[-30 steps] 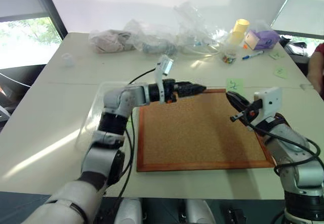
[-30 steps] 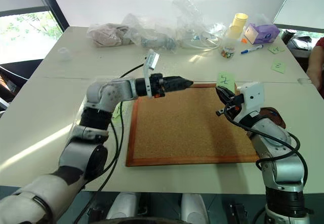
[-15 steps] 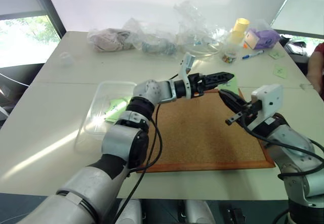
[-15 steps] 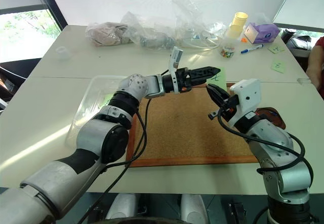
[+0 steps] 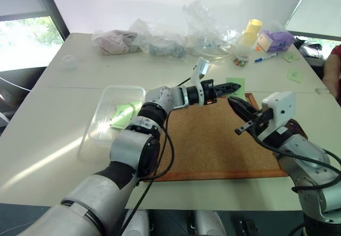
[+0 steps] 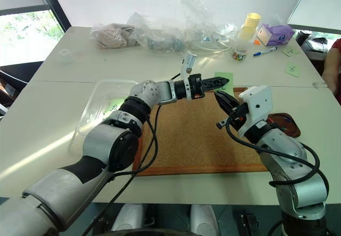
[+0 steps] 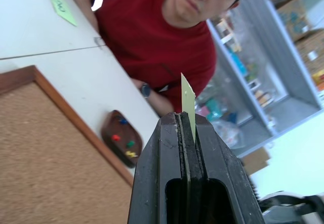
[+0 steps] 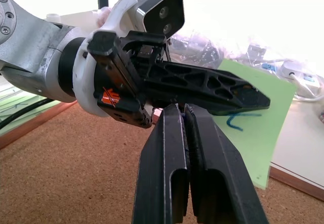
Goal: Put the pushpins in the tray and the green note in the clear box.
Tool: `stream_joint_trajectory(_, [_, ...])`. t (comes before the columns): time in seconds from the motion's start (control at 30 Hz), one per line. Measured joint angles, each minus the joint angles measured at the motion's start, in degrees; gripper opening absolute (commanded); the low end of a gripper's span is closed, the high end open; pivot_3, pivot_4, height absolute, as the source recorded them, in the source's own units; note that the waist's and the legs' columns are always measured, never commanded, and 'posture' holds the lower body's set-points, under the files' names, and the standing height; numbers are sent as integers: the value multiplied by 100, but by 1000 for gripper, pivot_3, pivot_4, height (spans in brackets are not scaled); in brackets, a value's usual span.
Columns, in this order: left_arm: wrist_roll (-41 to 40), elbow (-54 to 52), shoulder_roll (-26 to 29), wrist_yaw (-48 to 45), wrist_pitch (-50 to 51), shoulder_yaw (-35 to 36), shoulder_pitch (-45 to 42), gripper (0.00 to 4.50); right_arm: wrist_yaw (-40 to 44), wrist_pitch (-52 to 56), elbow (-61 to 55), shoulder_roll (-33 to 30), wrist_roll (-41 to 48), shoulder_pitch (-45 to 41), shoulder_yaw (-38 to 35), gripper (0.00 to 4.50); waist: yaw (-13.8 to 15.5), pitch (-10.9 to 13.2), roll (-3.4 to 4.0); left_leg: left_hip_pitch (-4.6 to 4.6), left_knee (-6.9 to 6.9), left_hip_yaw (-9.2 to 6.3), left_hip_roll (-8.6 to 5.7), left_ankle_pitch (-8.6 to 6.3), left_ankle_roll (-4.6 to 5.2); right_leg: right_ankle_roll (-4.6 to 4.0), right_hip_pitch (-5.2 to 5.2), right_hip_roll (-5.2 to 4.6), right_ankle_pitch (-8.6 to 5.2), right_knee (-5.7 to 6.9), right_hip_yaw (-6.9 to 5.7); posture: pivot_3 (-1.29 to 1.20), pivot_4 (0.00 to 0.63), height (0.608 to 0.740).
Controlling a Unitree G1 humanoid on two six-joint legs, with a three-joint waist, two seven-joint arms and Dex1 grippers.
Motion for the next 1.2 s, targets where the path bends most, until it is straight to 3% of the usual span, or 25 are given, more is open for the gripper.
stream_joint_trajectory(0.27, [289, 180, 9, 75, -301, -3, 159, 16, -290, -106, -318, 163, -46, 59, -28, 0, 5, 0, 0, 0, 2, 0, 0, 0, 0, 1, 0, 0, 1, 3, -1, 0, 150, 737])
stream_joint_trajectory(0.4, [291, 11, 103, -20, -144, -17, 224, 16, -692, -38, -266, 495, 192, 261, -661, 0, 10, -1, 1, 0, 4, 0, 0, 0, 0, 2, 3, -1, 1, 3, -1, 0, 150, 737])
stream_joint_trajectory(0.53, [568, -1556, 403, -533, -122, -787, 1145, 16, -1051, 320, 725, 445, 225, 587, -1707, 0, 0, -5, 9, 8, 4, 4, 3, 1, -2, 1, 9, -3, 1, 13, 1, 0, 150, 737])
stream_joint_trajectory(0.67, [534, -3176, 533, -593, 399, -1291, 2080, 16, -1021, 413, 1619, 197, 138, 579, -1906, 0, -12, -4, 16, 13, 5, 2, 6, 7, -11, 1, 5, -1, 2, 31, 4, 0, 150, 737])
stream_joint_trajectory(0.8, [272, -4459, 548, -380, 965, -1400, 2407, 16, -751, 235, 2401, -47, -82, 478, -1821, 0, -11, -9, 24, 16, 6, -3, 3, 6, -11, 0, 8, 1, 1, 30, 6, 0, 150, 737])
stream_joint_trajectory(0.93, [74, -5122, 609, -145, 1346, -1404, 2701, 16, -527, -17, 3228, -153, -304, 281, -1712, 0, -13, -12, 28, 17, 6, -5, 3, 7, -11, 2, 9, 2, 2, 32, 6, 0, 150, 737])
stream_joint_trajectory(1.13, [-94, -5317, 633, 97, 1550, -1400, 2774, 16, -425, -294, 3903, -204, -491, 19, -1664, 0, 2, -12, 28, 16, 7, -5, 1, 8, -13, 3, 10, 2, 3, 32, 5, 0, 150, 737])
stream_joint_trajectory(1.2, [-109, -5321, 651, 124, 1560, -1401, 2774, 0, -396, -375, 4026, -203, -514, 5, -1647, 609, -2, -12, 28, 16, 8, -4, 0, 10, -16, 4, 11, 2, 3, 31, 6, 0, 150, 737])
